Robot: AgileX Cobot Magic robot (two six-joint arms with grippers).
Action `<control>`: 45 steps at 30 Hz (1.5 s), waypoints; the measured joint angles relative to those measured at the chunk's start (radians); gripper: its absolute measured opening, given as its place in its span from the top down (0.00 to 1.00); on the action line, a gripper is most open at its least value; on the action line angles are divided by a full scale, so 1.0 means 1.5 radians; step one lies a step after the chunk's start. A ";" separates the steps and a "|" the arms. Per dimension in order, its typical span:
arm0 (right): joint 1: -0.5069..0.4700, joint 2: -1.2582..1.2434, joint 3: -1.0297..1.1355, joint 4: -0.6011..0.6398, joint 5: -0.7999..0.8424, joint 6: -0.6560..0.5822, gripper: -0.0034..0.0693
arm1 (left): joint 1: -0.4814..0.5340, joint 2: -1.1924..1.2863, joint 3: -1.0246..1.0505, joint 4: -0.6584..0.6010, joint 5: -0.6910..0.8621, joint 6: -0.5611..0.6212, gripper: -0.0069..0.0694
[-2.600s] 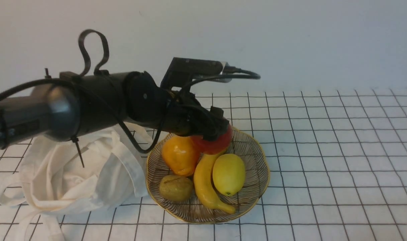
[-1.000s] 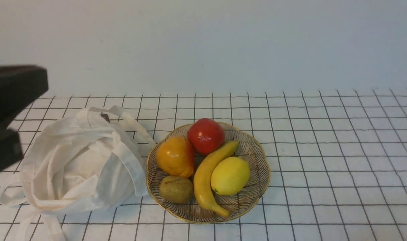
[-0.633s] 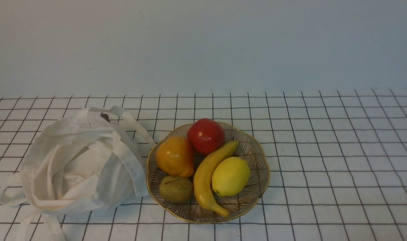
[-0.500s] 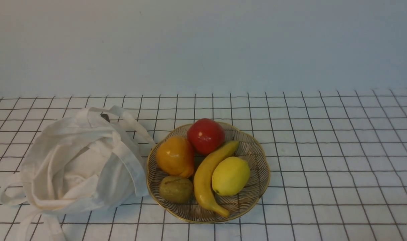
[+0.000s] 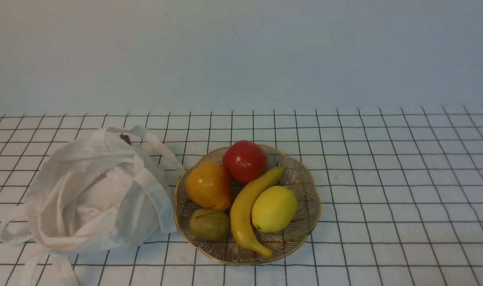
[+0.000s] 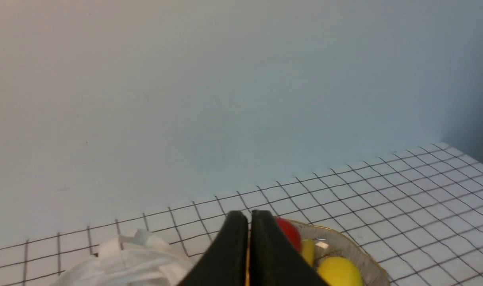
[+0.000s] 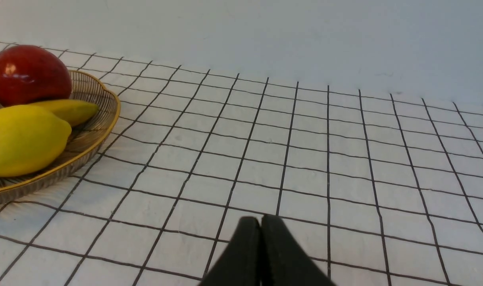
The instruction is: Take the fruit out of the bag on the white checkered tablecloth and place them on the plate.
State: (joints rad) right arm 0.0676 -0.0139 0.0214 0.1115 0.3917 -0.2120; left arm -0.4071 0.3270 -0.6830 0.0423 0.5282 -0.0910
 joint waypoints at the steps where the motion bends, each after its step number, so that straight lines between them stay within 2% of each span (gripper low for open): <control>1: 0.000 0.000 0.000 0.000 0.000 0.000 0.97 | 0.035 -0.019 0.031 -0.028 -0.020 0.029 0.92; 4: 0.000 0.000 0.000 0.000 0.000 0.000 0.97 | 0.104 -0.054 0.096 -0.062 -0.059 0.070 0.92; 7: 0.000 0.000 0.000 0.000 0.000 0.000 0.97 | 0.192 -0.121 0.222 -0.070 -0.120 0.104 0.92; 12: 0.000 0.000 0.000 0.000 0.000 0.000 0.97 | 0.245 -0.209 0.370 -0.072 -0.147 0.106 0.92; 18: 0.000 0.000 0.000 0.000 0.000 0.000 0.97 | 0.248 -0.225 0.469 -0.065 -0.147 0.106 0.92; 24: 0.000 0.000 0.000 0.000 0.001 -0.001 0.97 | 0.248 -0.225 0.474 -0.063 -0.107 0.106 0.92; 45: 0.000 0.000 0.000 0.000 0.001 -0.002 0.97 | 0.248 -0.225 0.474 -0.062 -0.103 0.107 0.92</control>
State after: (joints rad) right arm 0.0676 -0.0139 0.0214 0.1115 0.3926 -0.2155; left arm -0.0355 -0.0105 0.0283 -0.0504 0.3736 0.0689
